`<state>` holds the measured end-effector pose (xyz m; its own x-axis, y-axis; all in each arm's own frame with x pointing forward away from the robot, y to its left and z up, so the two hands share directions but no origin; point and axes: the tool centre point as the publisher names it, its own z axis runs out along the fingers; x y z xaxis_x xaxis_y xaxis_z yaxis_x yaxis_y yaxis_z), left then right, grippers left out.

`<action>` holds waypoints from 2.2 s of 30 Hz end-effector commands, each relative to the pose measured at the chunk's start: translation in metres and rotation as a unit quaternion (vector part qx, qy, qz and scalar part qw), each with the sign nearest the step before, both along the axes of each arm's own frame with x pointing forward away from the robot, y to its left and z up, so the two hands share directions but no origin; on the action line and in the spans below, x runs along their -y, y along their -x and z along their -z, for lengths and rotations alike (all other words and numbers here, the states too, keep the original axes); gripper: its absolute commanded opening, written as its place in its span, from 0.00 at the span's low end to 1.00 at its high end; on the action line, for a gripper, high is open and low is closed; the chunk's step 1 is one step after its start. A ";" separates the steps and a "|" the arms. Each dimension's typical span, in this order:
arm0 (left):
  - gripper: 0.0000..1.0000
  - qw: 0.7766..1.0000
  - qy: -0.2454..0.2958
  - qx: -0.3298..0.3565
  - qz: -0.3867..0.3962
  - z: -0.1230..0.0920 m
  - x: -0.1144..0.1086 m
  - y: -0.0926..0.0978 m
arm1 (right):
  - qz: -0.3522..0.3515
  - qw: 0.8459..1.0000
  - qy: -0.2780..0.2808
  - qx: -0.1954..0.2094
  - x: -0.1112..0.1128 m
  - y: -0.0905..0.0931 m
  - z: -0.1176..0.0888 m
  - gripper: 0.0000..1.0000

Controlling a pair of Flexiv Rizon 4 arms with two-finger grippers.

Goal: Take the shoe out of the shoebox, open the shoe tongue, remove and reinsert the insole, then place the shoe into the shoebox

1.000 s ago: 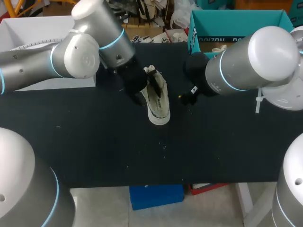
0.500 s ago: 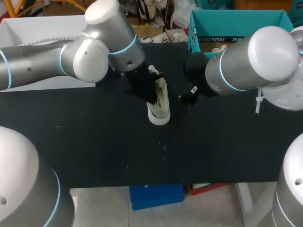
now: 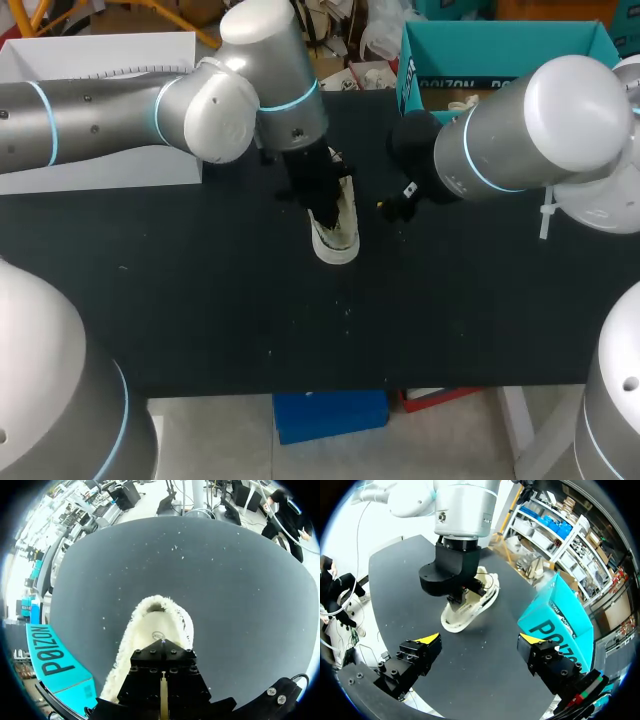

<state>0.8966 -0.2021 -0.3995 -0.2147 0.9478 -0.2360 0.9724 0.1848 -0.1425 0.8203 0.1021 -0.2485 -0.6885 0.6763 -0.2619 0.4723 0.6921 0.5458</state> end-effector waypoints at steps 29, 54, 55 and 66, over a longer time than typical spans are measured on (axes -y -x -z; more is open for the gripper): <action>0.00 0.937 0.303 -0.001 -0.171 -0.091 -0.077 -0.059 | 0.000 1.000 -0.001 0.000 -0.001 0.000 0.002 1.00; 0.00 0.927 0.307 -0.024 -0.213 -0.078 -0.028 -0.112 | 0.000 1.000 -0.001 0.000 -0.001 0.000 0.002 1.00; 0.00 0.928 0.308 -0.027 -0.208 -0.078 -0.028 -0.107 | 0.000 1.000 -0.001 0.000 -0.001 0.000 0.002 1.00; 0.00 0.936 0.291 -0.070 -0.184 -0.055 -0.028 -0.061 | 0.000 1.000 -0.001 0.000 -0.001 0.000 0.002 1.00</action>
<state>0.9614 -0.1752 -0.3391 -0.5688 0.5260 -0.6323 0.8224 0.3572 -0.4427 0.8203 0.1021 -0.2485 -0.6885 0.6763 -0.2619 0.4723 0.6921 0.5458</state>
